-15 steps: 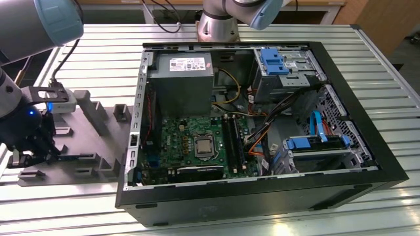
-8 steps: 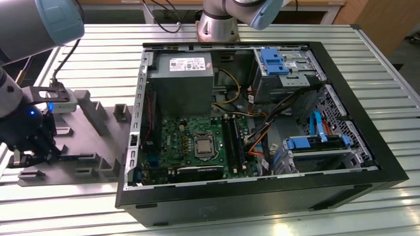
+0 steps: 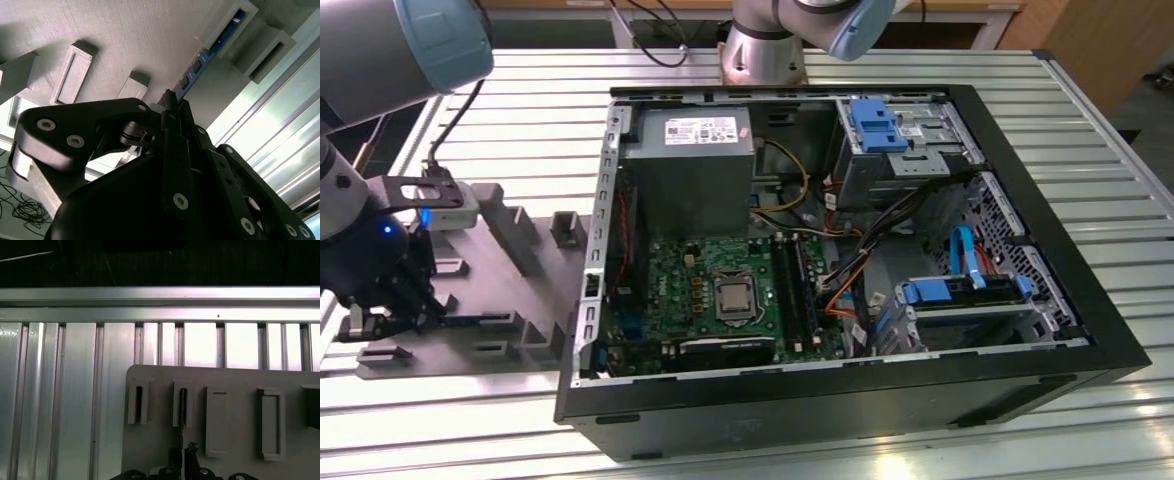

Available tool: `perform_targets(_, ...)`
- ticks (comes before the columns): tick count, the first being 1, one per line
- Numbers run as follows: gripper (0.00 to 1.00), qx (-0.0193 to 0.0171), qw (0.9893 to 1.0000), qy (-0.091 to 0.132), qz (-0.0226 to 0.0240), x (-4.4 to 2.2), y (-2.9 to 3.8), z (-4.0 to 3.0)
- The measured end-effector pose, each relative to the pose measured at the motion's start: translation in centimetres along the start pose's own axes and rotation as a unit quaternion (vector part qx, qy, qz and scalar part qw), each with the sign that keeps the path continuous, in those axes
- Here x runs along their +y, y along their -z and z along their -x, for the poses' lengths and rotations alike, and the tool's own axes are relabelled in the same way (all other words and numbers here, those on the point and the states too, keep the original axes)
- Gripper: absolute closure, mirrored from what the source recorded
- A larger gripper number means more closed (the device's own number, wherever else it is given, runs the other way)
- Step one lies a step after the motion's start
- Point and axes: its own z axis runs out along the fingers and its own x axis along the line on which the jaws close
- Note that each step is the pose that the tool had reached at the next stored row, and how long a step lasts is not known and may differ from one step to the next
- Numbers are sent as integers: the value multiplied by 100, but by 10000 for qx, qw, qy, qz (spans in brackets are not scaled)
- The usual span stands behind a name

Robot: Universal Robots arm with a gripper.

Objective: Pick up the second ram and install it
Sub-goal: 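Pick up the second ram and move it above second insertion slot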

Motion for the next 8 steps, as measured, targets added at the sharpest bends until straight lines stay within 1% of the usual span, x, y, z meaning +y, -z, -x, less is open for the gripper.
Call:
perform_targets(2, 81, 0, 10000, 1, 0, -1, 0, -10)
perform_targets(8, 81, 0, 10000, 0, 0, 0, 0, -9)
